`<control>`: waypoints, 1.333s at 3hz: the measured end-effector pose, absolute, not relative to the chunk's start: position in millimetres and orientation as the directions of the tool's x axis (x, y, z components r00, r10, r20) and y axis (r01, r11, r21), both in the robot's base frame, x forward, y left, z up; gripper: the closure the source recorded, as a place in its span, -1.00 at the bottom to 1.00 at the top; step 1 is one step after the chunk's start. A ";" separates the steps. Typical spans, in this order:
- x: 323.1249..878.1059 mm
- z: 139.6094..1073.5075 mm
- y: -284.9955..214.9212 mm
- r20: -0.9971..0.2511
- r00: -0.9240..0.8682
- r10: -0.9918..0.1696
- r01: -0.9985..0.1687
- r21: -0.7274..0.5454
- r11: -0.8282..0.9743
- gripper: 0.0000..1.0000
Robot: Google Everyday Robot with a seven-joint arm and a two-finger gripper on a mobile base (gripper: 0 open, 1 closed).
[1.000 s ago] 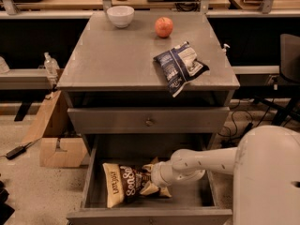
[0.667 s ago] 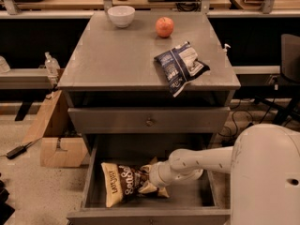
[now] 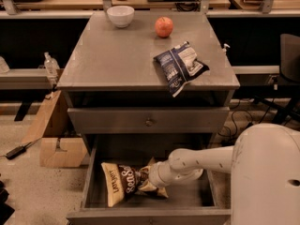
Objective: Pick brown chip bag from middle drawer and place on counter
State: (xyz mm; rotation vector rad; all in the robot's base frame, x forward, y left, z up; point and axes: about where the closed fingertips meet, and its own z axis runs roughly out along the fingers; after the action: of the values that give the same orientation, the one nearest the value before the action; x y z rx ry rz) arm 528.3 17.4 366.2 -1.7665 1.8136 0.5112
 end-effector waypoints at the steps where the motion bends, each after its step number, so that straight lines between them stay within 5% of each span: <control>1: 526.9 372.3 17.0 -0.624 0.020 -0.781 -0.992 -0.109 0.061 1.00; 4: 460.6 640.9 9.7 -0.664 0.165 -0.729 -0.976 -0.214 -0.026 1.00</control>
Offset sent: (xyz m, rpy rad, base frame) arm -0.0503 -0.0176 0.2186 0.0583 -0.1305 0.0689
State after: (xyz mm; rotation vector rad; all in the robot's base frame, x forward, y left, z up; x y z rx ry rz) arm 460.6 9.7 640.9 -1.8107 1.6191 0.4985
